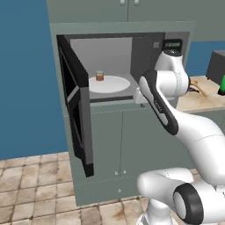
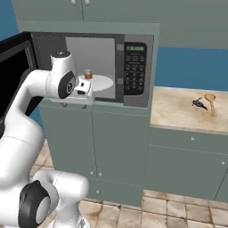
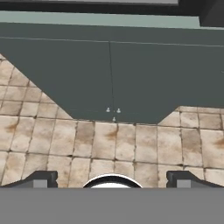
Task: Close the microwave door.
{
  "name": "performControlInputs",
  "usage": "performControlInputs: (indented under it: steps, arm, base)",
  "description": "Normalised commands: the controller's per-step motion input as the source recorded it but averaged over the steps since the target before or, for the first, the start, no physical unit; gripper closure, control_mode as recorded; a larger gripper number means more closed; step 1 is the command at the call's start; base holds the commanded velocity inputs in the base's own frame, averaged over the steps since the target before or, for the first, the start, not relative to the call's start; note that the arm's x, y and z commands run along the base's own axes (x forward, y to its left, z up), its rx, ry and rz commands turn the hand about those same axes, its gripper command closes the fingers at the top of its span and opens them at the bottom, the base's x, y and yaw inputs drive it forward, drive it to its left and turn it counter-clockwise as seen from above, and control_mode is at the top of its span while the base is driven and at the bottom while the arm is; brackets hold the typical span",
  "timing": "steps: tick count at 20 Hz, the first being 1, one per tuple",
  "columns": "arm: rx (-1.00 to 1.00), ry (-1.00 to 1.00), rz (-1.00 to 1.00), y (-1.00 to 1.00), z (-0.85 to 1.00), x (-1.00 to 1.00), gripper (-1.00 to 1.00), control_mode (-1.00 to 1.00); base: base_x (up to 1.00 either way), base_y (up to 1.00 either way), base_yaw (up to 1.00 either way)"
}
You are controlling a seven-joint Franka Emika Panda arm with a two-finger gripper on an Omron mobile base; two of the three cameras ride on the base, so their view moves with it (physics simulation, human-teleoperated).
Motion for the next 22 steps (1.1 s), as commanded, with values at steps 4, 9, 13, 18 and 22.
performControlInputs:
  steps: [4,9,13,18,22]
  arm:
    - [0.00,0.00,0.00,0.00,0.00,0.00,-1.00,1.00]
    - [0.00,0.00,0.00,0.00,0.00,0.00,-1.00,1.00]
    - [0.00,0.00,0.00,0.00,0.00,0.00,-1.00,1.00]
    - [0.00,0.00,0.00,0.00,0.00,0.00,-1.00,1.00]
    - [0.00,-0.07,-0.02,0.01,0.08,-0.36,-1.00,-1.00]
  base:
    - [0.00,0.14,0.00]
    - [0.00,0.31,0.00]
    - [0.00,0.28,0.00]
    - [0.00,0.22,0.00]
    - [0.00,0.00,0.00]
